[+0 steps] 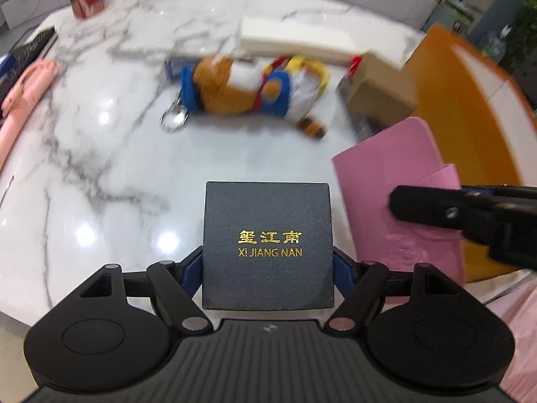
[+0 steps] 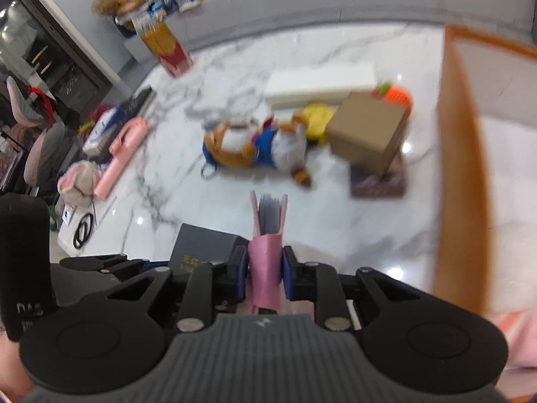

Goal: Organize objects
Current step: 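Lift the pink wallet with the right tool while the left tool lifts the black box, then carry the pink wallet and black box over the orange box with both tools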

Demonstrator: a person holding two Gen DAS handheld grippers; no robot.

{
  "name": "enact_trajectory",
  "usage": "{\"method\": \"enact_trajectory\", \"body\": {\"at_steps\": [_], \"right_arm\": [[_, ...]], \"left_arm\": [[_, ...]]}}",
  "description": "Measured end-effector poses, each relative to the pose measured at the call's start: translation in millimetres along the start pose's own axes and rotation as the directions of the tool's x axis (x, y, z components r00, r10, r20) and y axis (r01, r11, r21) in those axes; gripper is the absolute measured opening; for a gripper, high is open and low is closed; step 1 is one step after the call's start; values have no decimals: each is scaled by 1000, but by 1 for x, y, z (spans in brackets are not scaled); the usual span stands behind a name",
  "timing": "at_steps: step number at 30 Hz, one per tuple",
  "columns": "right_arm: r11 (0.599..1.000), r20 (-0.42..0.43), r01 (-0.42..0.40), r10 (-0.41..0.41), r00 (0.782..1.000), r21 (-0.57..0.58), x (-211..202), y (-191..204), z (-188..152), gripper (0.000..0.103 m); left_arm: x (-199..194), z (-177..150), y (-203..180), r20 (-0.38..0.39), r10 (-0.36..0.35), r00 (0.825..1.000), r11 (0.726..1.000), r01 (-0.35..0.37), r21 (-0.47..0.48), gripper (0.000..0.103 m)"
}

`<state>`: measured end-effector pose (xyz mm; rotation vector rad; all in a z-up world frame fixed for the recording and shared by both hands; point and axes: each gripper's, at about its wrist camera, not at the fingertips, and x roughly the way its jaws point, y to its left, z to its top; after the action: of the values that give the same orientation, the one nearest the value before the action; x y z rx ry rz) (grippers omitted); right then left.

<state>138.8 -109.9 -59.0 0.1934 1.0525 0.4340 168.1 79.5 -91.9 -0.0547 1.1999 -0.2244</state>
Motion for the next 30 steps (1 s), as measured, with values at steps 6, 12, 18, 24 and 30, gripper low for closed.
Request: {"method": "enact_trajectory", "body": {"at_steps": [6, 12, 18, 24, 30], "right_arm": [[1000, 61, -22, 21, 998, 18, -63, -25, 6, 23], [997, 133, 73, -73, 988, 6, -130, -62, 8, 23], [967, 142, 255, -254, 957, 11, -165, -109, 8, 23], [883, 75, 466, -461, 884, -54, -145, -149, 3, 23], [805, 49, 576, -576, 816, -139, -118, -164, -9, 23]], "left_arm": [[-41, 7, -36, 81, -121, 989, 992, 116, 56, 87], [-65, 18, -85, 130, -229, 965, 968, 212, 131, 87], [-63, 30, -139, 110, -340, 934, 930, 316, 190, 87], [-38, 37, -187, 62, -342, 938, 915, 317, 249, 87], [-24, 36, -205, 47, -331, 943, 909, 305, 285, 87]]}}
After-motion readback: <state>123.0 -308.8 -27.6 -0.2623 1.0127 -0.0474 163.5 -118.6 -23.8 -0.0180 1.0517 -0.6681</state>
